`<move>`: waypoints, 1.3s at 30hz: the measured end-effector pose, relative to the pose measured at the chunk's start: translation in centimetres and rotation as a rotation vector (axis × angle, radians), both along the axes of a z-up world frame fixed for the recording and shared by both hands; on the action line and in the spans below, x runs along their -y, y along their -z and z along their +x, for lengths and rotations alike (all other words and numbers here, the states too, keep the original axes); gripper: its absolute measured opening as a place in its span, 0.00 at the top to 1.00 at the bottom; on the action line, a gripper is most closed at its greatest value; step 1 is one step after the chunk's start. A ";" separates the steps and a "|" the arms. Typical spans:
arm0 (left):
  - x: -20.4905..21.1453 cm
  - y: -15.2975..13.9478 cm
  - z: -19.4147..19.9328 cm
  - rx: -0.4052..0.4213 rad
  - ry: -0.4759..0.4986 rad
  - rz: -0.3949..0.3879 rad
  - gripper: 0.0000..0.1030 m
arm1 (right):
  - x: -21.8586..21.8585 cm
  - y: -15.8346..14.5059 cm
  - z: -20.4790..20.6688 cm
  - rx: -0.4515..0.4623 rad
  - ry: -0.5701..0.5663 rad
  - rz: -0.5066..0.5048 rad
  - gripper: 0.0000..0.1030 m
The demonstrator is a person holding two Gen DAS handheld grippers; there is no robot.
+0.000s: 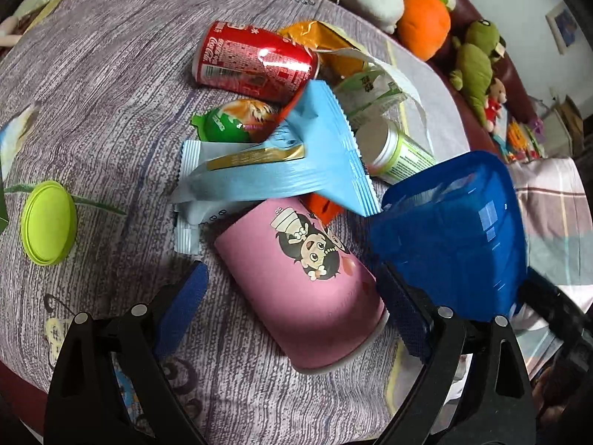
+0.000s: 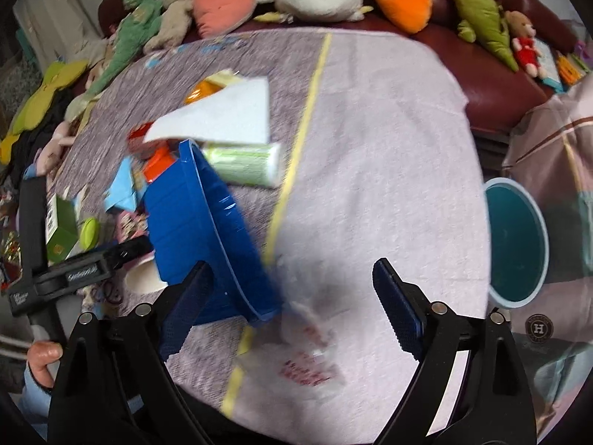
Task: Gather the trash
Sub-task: 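Grasp the pink paper cup with left tool while right tool grasps the plastic bag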
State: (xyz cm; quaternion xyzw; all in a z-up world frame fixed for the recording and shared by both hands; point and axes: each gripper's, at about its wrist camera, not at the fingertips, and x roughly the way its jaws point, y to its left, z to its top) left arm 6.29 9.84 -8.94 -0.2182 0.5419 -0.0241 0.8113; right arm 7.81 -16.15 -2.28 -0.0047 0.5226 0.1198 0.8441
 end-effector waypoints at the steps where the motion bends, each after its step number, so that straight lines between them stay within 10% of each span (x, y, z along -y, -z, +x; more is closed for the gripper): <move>1: 0.1 -0.1 -0.1 0.002 0.001 0.005 0.10 | 0.8 -0.1 0.3 0.013 0.029 -0.015 0.19; 19: 6.6 -0.7 -0.3 0.075 0.182 0.121 0.33 | 7.4 1.7 1.6 -0.002 0.168 -0.013 0.19; 24: 6.1 0.1 -0.2 0.069 0.142 0.102 0.23 | 7.0 0.8 1.4 0.023 0.149 -0.007 0.19; 27: 5.9 -0.4 -0.3 0.076 0.167 0.070 0.37 | 5.8 0.0 1.4 0.041 0.118 -0.025 0.19; 39: 1.2 -6.5 0.6 0.224 0.157 -0.024 0.39 | -0.1 -3.1 3.4 0.075 0.011 -0.078 0.19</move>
